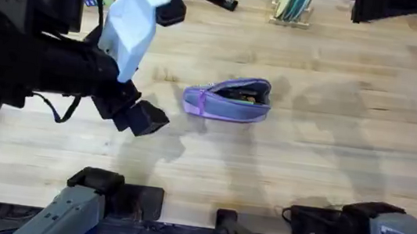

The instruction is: Unzip the bag, pick up the pens from the table one at a time and place them inside, then zip the bag closed.

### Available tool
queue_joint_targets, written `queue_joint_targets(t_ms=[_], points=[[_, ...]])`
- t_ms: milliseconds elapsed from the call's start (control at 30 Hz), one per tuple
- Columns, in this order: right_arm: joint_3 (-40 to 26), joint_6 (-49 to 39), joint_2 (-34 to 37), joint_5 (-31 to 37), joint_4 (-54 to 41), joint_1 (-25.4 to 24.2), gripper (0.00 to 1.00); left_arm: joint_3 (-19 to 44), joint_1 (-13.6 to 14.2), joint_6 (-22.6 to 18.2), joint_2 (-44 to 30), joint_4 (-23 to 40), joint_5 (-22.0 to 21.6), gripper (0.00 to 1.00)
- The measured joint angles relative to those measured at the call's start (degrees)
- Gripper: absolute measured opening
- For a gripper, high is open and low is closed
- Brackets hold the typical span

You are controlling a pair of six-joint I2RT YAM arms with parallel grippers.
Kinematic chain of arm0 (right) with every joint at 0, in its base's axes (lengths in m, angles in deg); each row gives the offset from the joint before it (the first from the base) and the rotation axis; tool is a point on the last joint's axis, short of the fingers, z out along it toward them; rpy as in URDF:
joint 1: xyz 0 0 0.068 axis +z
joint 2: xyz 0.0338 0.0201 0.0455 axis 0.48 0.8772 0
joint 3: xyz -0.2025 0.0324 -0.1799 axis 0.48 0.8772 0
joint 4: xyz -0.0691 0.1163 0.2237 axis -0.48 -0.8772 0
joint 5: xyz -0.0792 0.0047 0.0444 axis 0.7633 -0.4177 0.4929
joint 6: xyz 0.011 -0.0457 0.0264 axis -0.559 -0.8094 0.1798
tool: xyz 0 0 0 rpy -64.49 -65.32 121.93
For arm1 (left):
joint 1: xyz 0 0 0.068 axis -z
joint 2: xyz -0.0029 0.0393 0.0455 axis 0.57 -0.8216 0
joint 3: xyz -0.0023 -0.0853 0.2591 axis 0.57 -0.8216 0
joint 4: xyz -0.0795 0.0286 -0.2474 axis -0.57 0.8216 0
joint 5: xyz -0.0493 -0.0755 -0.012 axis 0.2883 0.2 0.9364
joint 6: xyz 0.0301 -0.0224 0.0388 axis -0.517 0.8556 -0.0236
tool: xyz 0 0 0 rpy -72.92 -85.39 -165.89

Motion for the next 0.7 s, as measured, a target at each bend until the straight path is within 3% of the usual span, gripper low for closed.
queue_joint_targets(t_ms=[267, 467, 567, 700], points=[[0.0, 2.8, 0.0, -3.4, 0.0, 0.0, 0.996, 0.0, 0.0, -0.4, 0.0, -1.9, -1.0, 0.993], [0.0, 4.0, 0.0, -12.9, -1.5, 0.0, 0.996, 0.0, -0.4, -6.0, 0.0, -1.8, 4.2, 0.993], [0.0, 4.2, 0.0, -15.1, -2.3, 0.0, 0.996, 0.0, -2.5, -9.9, 0.0, -0.6, 7.5, 0.993], [0.0, 4.3, 0.0, -16.5, -2.4, 0.0, 0.996, 0.0, -8.7, -16.6, 0.0, 2.5, 13.0, 0.993]])
